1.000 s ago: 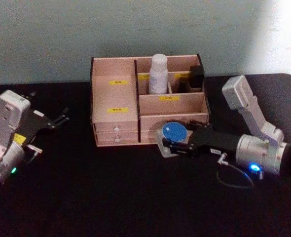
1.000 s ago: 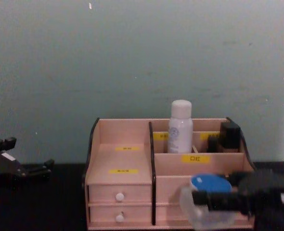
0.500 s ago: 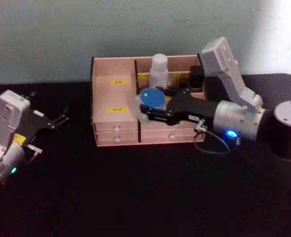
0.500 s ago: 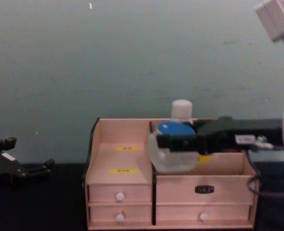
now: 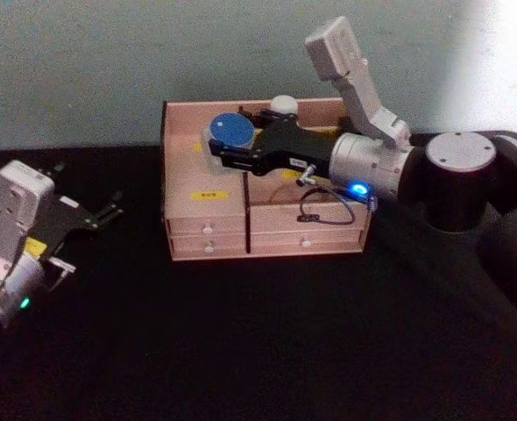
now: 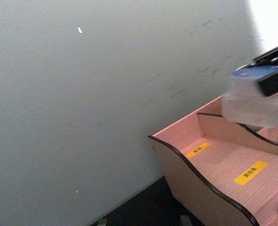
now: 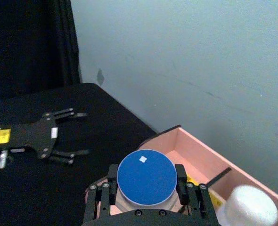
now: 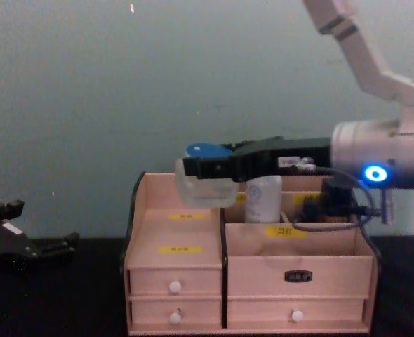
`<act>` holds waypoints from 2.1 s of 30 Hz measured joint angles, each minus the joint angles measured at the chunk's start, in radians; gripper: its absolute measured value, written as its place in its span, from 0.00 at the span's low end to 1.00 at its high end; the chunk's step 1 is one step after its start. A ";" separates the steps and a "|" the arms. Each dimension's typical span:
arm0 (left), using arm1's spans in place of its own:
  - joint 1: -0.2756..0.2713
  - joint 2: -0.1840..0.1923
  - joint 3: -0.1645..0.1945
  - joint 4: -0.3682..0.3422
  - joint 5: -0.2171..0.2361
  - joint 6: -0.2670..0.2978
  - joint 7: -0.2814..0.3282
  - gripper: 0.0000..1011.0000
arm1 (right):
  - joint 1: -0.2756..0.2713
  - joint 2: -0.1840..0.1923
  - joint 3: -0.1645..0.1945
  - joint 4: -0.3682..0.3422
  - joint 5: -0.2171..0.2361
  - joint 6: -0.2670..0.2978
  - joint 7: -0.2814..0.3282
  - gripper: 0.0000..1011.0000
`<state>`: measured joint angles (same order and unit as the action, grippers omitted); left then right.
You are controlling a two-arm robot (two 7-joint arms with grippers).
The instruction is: Pick up the facial cleanser and watermelon frost from the table and place them into the tiered storage box.
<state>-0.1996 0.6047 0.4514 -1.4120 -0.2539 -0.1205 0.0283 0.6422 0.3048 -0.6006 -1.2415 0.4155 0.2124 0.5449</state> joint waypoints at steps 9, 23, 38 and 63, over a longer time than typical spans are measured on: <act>0.000 0.000 0.000 0.000 0.000 0.000 0.000 0.99 | 0.088 -0.090 -0.022 0.168 -0.030 -0.027 0.003 0.71; 0.000 0.000 0.000 0.000 0.000 0.000 0.000 0.99 | 0.171 -0.199 -0.020 0.389 -0.077 -0.026 -0.017 0.71; 0.000 0.000 0.000 0.000 0.000 0.000 0.000 0.99 | 0.194 -0.232 -0.003 0.459 -0.102 -0.002 0.015 0.71; 0.000 0.000 0.000 0.000 0.000 0.000 0.000 0.99 | 0.193 -0.236 -0.001 0.461 -0.119 0.003 0.020 0.80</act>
<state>-0.1996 0.6047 0.4514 -1.4120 -0.2539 -0.1205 0.0283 0.8355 0.0689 -0.6019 -0.7800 0.2966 0.2155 0.5651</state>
